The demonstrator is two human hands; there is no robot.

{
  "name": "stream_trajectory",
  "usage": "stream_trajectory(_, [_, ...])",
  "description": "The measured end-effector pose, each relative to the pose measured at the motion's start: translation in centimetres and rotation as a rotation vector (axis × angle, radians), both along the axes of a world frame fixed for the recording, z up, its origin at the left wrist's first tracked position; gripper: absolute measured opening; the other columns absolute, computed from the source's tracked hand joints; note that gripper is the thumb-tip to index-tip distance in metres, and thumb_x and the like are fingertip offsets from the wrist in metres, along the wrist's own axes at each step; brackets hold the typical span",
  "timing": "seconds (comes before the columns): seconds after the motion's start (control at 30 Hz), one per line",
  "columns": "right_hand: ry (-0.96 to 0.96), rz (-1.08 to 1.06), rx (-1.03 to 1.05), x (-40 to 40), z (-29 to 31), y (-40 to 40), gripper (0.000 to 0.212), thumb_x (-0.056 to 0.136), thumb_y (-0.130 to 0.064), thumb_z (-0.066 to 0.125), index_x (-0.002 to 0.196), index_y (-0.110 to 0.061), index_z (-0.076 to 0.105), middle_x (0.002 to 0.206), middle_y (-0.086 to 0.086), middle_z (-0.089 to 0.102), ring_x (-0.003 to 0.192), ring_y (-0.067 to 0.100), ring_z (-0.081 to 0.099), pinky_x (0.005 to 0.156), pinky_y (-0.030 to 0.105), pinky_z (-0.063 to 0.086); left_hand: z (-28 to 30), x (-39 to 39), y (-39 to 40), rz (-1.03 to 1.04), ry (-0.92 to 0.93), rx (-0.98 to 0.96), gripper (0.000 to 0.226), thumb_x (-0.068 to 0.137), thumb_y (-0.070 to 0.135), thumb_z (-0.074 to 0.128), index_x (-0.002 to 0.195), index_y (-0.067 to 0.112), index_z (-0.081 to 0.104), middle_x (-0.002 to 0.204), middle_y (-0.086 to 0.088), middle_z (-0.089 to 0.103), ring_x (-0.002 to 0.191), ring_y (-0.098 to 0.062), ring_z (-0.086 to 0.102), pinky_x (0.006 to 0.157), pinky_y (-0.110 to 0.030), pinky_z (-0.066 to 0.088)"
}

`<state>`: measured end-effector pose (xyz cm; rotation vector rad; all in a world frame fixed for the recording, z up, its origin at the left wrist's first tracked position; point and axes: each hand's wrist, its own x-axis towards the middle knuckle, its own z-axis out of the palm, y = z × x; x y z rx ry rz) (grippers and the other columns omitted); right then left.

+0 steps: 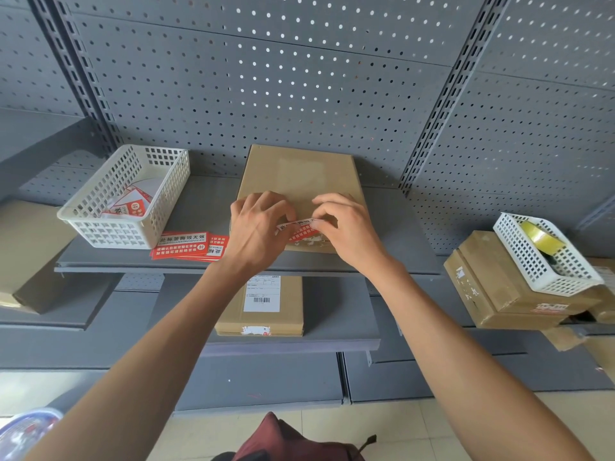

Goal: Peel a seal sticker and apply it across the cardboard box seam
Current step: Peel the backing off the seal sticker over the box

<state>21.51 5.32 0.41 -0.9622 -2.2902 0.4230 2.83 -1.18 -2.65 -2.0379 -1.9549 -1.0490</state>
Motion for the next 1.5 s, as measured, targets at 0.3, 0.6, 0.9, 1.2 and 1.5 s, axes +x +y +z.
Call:
stream_trajectory(0.3, [0.034,-0.002,0.014,0.6,-0.6,-0.3,0.002,0.085,-0.011,0.074,0.084,-0.012,0.076,0.118,0.000,0.069,0.121,0.017,0.052,0.102,0.017,0.034,0.1,-0.1,-0.1,-0.017,-0.013,0.004,0.010,0.085,0.030,0.075,0.086,0.028,0.066,0.115,0.007,0.064,0.105,-0.027,0.056,0.094,-0.044,0.033])
stream_trajectory(0.6, [0.058,-0.037,0.014,0.4,-0.7,-0.8,0.003,0.084,-0.017,0.077,0.081,-0.017,0.077,0.117,-0.004,0.070,0.121,0.015,0.053,0.105,0.033,0.037,0.2,0.2,-0.1,-0.015,0.007,-0.010,0.015,0.084,0.034,0.073,0.095,0.026,0.067,0.116,0.003,0.066,0.113,-0.031,0.057,0.095,-0.048,0.035])
stream_trajectory(0.9, [0.083,-0.188,0.113,0.4,-1.2,-1.7,0.002,0.082,-0.030,0.077,0.081,-0.031,0.077,0.113,-0.015,0.070,0.120,0.011,0.051,0.102,0.044,0.029,0.1,0.0,0.0,-0.031,-0.018,0.001,0.013,0.086,0.039,0.067,0.089,0.027,0.073,0.115,0.004,0.067,0.115,-0.029,0.057,0.094,-0.047,0.034])
stream_trajectory(1.2, [0.189,-0.322,0.031,0.6,-1.4,-2.4,0.017,0.080,-0.027,0.078,0.097,-0.031,0.074,0.107,-0.018,0.072,0.110,0.012,0.054,0.095,0.036,0.033,0.1,-0.1,-0.1,-0.051,-0.058,-0.007,0.009,0.085,0.036,0.069,0.087,0.028,0.072,0.116,0.007,0.067,0.118,-0.027,0.055,0.096,-0.044,0.030])
stream_trajectory(1.5, [0.130,-0.308,0.084,0.9,-1.9,-2.9,0.009,0.081,-0.024,0.078,0.078,-0.027,0.071,0.107,-0.015,0.069,0.106,0.014,0.055,0.086,0.031,0.025,0.2,0.0,-0.2,-0.054,-0.064,-0.019,0.006,0.084,0.036,0.069,0.084,0.030,0.071,0.116,0.009,0.066,0.118,-0.026,0.054,0.096,-0.046,0.031])
